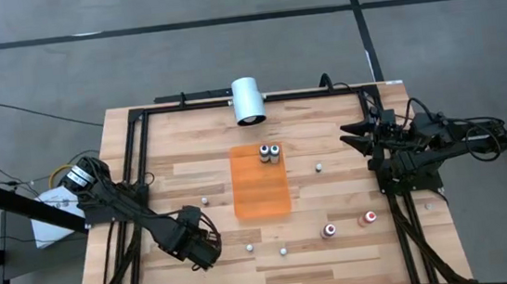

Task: Pick & Place food coloring
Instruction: Put the large pink food coloring bottle into the bin

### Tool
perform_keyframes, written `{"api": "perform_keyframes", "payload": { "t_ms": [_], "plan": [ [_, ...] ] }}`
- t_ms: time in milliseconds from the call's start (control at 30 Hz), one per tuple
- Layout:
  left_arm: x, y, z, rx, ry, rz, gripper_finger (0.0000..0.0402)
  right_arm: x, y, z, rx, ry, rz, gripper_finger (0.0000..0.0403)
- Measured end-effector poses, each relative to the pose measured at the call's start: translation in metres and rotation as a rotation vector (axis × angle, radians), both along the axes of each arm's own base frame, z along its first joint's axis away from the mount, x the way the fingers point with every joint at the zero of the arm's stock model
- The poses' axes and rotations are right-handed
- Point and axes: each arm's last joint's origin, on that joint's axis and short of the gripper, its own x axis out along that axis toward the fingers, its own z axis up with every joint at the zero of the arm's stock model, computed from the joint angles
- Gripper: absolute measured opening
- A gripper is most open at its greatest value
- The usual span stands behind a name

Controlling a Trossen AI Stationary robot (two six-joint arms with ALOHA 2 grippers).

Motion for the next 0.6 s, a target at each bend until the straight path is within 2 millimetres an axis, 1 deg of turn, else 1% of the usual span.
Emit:
{"api": "perform_keyframes", "payload": {
  "t_ms": [133, 233, 367, 600],
  "plan": [
    [-0.001, 0.001, 0.013, 0.024, 0.034, 0.000, 0.0147, 0.000, 0.000, 0.000, 0.000, 0.000, 0.000, 0.0155],
    [0.000, 0.001, 0.027, 0.053, 0.028, -0.002, 0.0146, 0.000, 0.000, 0.000, 0.000, 0.000, 0.000, 0.0155],
    [0.005, 0.004, 0.051, 0.102, -0.028, -0.011, 0.0146, 0.000, 0.000, 0.000, 0.000, 0.000, 0.000, 0.0155],
    [0.023, 0.018, 0.094, 0.205, -0.186, -0.081, 0.0148, 0.000, 0.000, 0.000, 0.000, 0.000, 0.000, 0.0155]
  ]
}}
